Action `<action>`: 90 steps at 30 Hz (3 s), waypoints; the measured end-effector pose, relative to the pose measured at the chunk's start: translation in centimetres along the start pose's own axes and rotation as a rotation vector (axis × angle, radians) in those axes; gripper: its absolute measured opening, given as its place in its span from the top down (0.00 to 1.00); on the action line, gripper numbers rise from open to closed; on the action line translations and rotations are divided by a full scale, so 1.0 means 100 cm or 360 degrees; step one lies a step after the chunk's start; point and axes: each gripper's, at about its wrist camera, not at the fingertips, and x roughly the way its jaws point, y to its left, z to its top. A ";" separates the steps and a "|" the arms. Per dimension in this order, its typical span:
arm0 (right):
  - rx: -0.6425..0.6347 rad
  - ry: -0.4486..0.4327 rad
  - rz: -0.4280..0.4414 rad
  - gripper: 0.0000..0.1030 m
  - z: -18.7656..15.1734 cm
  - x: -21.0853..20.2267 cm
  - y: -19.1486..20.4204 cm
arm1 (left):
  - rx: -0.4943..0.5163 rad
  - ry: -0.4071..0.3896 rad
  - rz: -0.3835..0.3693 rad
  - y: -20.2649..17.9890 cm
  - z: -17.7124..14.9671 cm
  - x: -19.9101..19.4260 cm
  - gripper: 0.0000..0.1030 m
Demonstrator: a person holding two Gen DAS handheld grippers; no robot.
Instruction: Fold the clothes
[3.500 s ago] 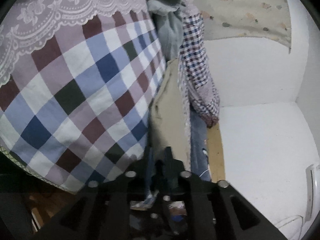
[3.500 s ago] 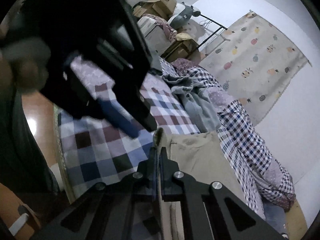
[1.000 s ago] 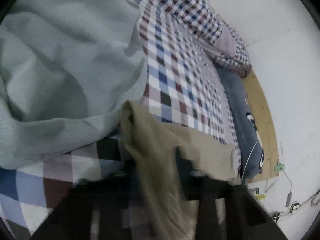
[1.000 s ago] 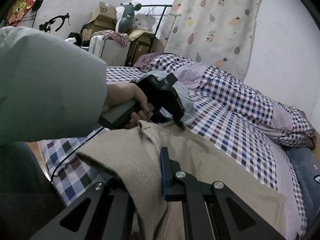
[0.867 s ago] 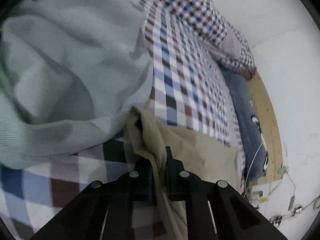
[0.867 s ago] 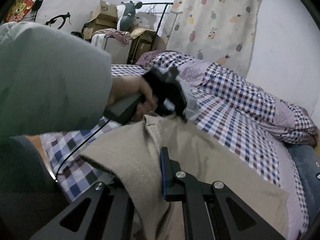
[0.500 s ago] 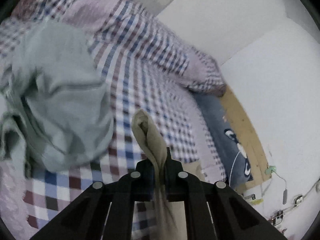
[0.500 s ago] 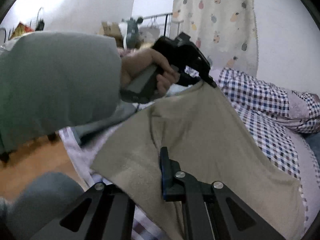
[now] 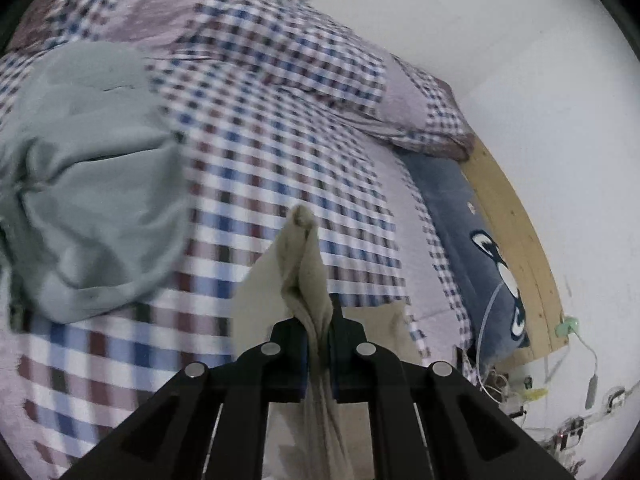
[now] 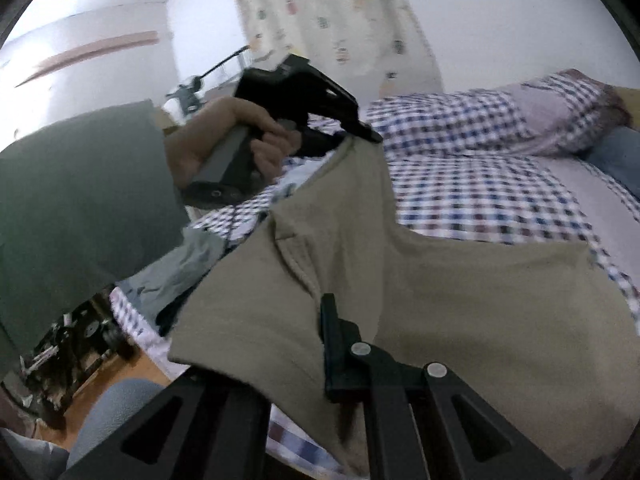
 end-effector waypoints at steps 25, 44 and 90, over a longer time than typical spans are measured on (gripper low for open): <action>0.0856 0.0077 -0.0527 0.97 -0.078 -0.112 -0.247 | 0.0158 0.0451 0.0139 -0.202 -0.071 0.307 0.94; 0.0942 0.0258 -0.0974 0.58 -0.092 -0.152 -0.322 | 0.0003 0.0042 -0.0113 -0.148 -0.016 0.231 0.34; 0.0541 0.0518 -0.0412 0.95 0.065 0.133 -0.393 | -0.0093 -0.0021 -0.0114 0.028 -0.039 0.212 0.86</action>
